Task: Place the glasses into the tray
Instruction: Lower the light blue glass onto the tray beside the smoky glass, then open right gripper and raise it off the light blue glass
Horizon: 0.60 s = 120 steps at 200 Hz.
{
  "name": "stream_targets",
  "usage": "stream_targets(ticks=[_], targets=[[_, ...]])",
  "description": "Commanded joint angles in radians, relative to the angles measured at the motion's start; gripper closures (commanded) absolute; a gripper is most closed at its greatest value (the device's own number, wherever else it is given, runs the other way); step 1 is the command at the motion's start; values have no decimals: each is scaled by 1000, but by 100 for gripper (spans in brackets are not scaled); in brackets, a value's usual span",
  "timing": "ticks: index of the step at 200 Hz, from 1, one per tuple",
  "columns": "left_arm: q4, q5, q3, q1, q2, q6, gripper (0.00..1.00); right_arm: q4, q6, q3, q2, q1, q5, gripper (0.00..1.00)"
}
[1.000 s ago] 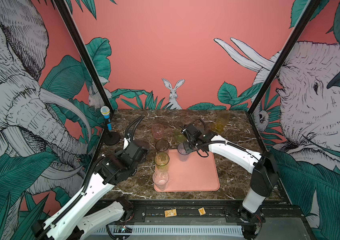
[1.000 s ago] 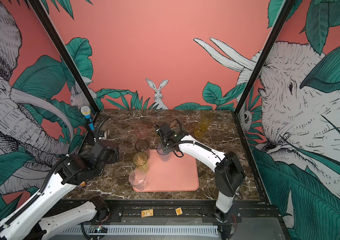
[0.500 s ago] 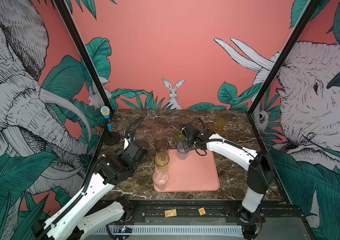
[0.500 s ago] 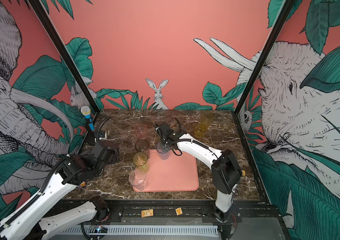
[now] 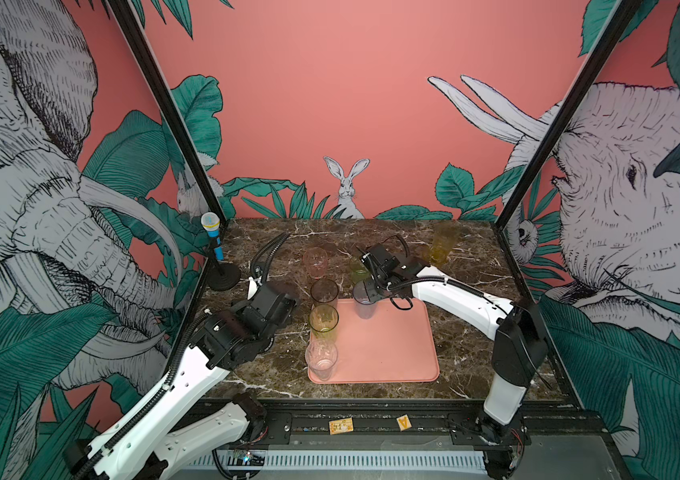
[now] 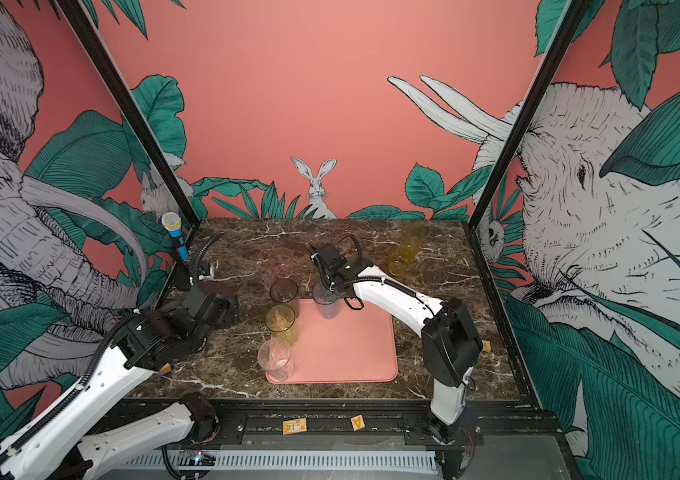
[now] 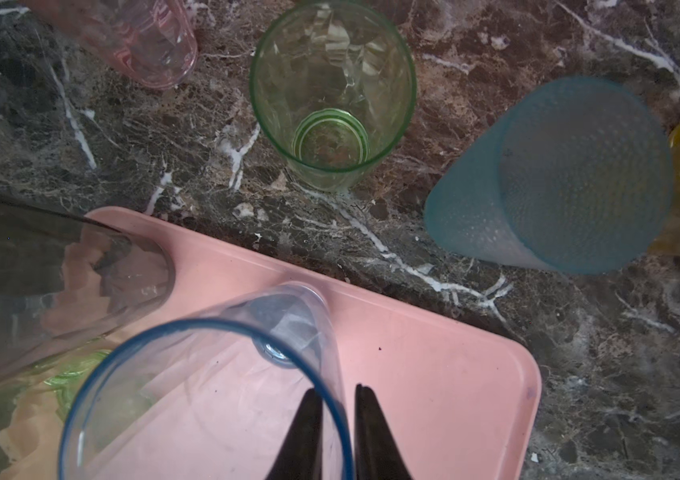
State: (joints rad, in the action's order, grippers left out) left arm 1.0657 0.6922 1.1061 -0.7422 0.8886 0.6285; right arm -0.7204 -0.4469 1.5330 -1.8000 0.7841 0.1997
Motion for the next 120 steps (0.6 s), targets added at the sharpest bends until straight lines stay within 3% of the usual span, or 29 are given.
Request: stream_targets(ticks=[1,87,120], targets=[[10,5,-13,7,-15,19,15,-4,-20,32,-6,-6,13,76],[1,-5,-15,8,-14,21,15,-42,-20,67,21,-6,12,60],[-19,-16,-24,8,-8,23,15,-65,6,107,53,-6,10,46]])
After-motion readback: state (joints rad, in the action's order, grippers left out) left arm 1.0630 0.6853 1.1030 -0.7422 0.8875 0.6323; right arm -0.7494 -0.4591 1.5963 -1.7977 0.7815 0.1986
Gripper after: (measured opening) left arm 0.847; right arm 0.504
